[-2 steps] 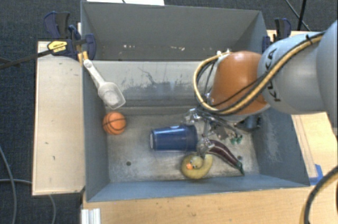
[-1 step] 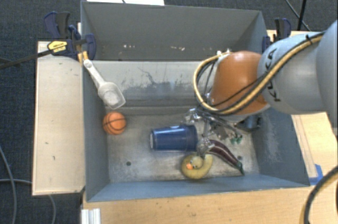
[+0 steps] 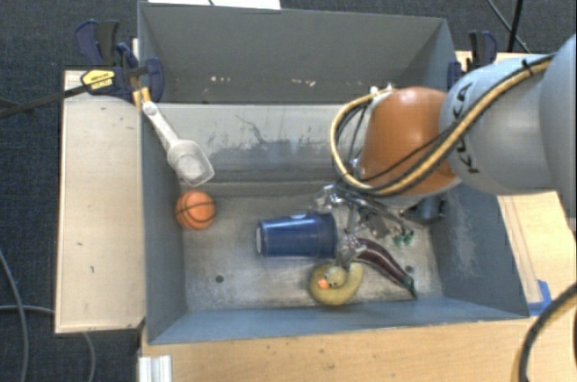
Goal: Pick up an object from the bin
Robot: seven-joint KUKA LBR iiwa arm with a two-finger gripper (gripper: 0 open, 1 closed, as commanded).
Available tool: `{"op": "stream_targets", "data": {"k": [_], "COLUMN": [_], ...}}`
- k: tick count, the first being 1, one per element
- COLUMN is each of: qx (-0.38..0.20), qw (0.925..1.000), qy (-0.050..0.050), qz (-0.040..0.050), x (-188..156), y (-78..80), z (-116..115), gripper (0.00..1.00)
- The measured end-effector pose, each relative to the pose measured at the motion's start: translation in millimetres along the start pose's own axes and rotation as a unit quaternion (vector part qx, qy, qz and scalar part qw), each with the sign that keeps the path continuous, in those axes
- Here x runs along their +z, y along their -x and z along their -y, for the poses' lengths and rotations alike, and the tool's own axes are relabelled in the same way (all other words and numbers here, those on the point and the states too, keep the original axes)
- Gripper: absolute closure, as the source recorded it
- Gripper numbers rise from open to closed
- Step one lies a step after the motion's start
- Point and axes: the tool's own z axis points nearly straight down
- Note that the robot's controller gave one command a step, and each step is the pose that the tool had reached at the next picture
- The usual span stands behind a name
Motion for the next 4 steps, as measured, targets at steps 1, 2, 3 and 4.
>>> {"op": "stream_targets", "data": {"k": [1,2,3,4], "qx": [0.001,0.0,0.001,0.001], "qw": [1.0,1.0,1.0,1.0], "qy": [0.0,0.0,0.0,0.0], "qz": [0.0,0.0,-0.0001,-0.0001], "x": [0.0,0.0,0.0,0.0], "y": [0.0,0.0,0.0,0.0], "z": [0.0,0.0,0.0,0.0], "gripper": [1.0,1.0,1.0,1.0]}}
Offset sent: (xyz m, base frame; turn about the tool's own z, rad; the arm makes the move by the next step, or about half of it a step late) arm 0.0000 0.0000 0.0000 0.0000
